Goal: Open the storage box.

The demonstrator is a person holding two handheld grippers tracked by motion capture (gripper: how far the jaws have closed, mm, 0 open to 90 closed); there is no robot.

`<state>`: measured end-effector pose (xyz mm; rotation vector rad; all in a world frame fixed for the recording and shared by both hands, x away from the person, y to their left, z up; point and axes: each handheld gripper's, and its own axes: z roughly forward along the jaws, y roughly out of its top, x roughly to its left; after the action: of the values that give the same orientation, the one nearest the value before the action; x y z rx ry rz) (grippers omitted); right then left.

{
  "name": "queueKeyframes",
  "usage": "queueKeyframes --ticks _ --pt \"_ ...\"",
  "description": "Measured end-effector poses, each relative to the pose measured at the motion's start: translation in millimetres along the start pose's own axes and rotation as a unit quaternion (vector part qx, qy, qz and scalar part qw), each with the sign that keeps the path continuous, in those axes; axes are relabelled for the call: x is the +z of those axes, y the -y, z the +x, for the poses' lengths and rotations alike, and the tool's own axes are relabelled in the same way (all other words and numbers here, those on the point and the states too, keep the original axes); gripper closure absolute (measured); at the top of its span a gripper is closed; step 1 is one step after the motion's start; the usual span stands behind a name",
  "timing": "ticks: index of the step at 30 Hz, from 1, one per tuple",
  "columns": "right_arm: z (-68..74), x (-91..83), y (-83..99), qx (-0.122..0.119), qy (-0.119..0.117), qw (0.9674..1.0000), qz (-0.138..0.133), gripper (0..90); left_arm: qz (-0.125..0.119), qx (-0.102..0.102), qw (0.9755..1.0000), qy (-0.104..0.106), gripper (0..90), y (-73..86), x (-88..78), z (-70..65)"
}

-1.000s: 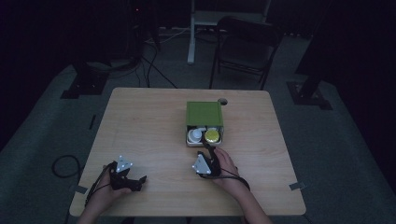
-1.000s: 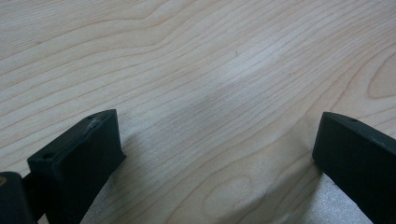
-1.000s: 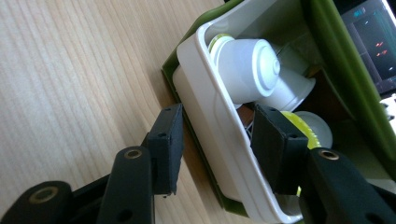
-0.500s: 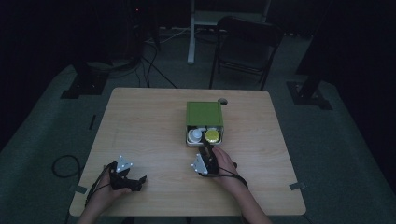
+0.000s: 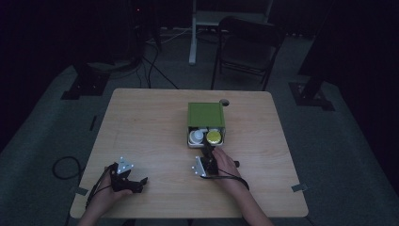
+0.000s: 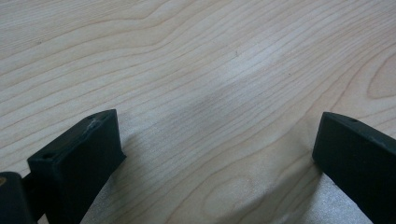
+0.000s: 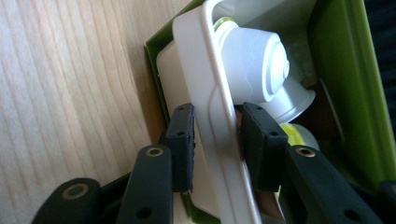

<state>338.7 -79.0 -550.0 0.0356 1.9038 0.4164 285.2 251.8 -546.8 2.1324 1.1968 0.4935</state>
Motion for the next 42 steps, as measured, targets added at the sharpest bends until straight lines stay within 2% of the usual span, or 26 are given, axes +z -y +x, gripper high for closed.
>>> queueKeyframes --ticks 6,21,42 --pt "2.9 -2.4 -1.4 -0.025 0.008 0.9997 -0.001 67.8 0.001 0.000 1.0000 0.000 1.6 -0.1 -0.1 0.0" --pt "7.3 -17.8 -2.5 -0.022 -0.001 0.9997 -0.006 67.9 0.000 0.000 1.0000 0.000 1.6 0.0 0.0 0.0" --pt "12.5 -44.8 -4.1 -0.038 -0.024 0.9989 -0.010 68.7 0.001 0.000 1.0000 0.000 1.6 -0.1 -0.1 0.0"
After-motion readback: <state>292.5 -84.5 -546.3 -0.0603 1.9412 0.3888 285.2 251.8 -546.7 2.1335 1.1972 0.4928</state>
